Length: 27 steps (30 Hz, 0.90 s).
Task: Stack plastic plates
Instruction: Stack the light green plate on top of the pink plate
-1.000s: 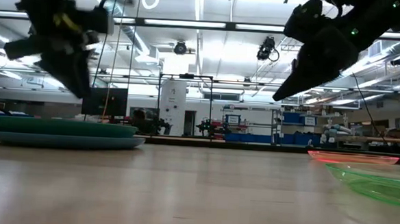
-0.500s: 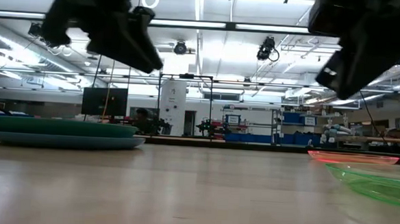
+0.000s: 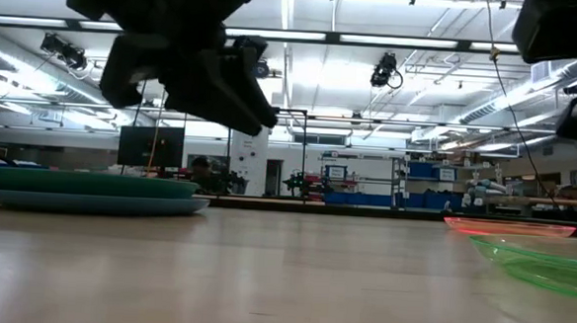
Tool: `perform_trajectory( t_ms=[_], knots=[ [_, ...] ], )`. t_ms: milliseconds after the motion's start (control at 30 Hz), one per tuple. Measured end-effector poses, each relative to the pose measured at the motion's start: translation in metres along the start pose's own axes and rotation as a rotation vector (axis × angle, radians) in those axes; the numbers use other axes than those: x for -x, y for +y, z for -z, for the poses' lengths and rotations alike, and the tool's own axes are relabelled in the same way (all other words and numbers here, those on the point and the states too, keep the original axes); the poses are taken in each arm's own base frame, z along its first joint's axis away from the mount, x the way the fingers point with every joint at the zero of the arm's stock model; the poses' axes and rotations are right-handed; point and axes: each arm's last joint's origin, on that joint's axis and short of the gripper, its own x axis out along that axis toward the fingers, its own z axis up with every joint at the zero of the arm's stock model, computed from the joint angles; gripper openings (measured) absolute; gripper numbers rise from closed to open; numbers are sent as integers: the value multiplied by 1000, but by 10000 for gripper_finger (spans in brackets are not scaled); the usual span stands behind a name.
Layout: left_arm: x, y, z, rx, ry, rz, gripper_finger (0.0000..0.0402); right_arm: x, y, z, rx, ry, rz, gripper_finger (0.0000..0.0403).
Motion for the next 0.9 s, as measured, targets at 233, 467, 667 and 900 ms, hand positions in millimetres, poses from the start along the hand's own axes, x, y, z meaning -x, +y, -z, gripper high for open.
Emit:
perform_trajectory(
  t_ms=[233,467,667,900],
  knots=[
    [-17,-4,-4,-22,-41,20,142,-2,6,11,-75,23,-7,100],
    [-21,-3,-9,-19,-44,18,142,-8,9,30,-197,54,-17,100],
    [-22,-1,-8,-15,-37,10,142,-20,20,35,-179,38,-77,100],
    [-22,1,-7,-14,-35,8,142,-60,16,23,-63,1,-85,100]
  ],
)
